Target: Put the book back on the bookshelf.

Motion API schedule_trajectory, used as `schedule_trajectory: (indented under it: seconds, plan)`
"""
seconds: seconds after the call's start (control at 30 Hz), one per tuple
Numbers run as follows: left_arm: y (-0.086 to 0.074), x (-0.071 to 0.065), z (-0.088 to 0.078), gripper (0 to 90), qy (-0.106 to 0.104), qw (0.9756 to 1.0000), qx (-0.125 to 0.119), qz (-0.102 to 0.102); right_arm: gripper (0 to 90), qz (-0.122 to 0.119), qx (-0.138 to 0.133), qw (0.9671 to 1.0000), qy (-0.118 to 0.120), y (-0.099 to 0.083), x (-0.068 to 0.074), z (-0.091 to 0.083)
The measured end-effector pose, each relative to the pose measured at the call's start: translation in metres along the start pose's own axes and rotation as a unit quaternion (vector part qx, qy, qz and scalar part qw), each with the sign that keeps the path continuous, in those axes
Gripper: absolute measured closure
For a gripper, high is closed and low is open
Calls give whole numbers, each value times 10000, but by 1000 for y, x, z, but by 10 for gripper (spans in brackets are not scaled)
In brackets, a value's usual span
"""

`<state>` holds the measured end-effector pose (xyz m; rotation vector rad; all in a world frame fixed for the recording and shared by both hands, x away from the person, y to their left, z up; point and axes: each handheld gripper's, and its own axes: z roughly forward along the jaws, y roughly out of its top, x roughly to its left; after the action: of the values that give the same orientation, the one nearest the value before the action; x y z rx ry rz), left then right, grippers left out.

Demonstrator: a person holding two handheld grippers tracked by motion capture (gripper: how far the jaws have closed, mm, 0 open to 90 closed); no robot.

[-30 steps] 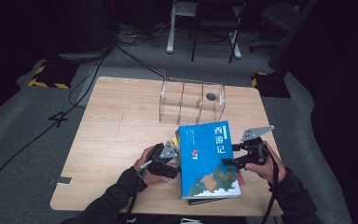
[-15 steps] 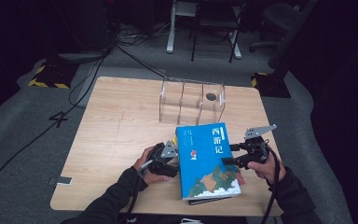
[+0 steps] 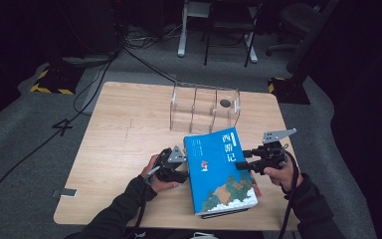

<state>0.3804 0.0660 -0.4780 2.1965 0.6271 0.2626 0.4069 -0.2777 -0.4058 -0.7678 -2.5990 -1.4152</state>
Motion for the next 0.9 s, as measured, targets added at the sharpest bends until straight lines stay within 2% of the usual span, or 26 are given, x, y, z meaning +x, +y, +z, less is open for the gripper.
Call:
schedule_trajectory:
  seconds: [0.13,0.27,0.37,0.5,0.6,0.67,0.77,0.83,0.9]
  plan:
    - [0,3,1,437,35,10000,-26,-34,444,-11,38,9993,379,9,-5,2]
    - [1,6,2,440,40,10000,-49,-55,497,115,147,9984,531,23,-10,3]
    - [1,6,1,440,52,10000,-53,-42,522,119,272,9988,392,31,-11,6]
    - [1,6,1,440,91,9999,-45,-21,609,257,175,9994,156,33,-14,9]
    - [1,6,1,440,133,9999,-42,3,672,108,34,9999,9,31,-11,9]
    - [1,7,1,440,213,9997,-59,-93,713,4,-67,10000,15,30,-9,7]
    - [1,9,2,437,158,9998,-63,-62,784,-182,-231,9996,45,31,-5,4]
    - [1,12,2,424,125,9999,-58,-56,803,-305,-168,9994,-1,32,-1,5]
    - [1,13,2,425,114,9999,-57,-98,804,-316,-106,9994,-30,31,-1,7]
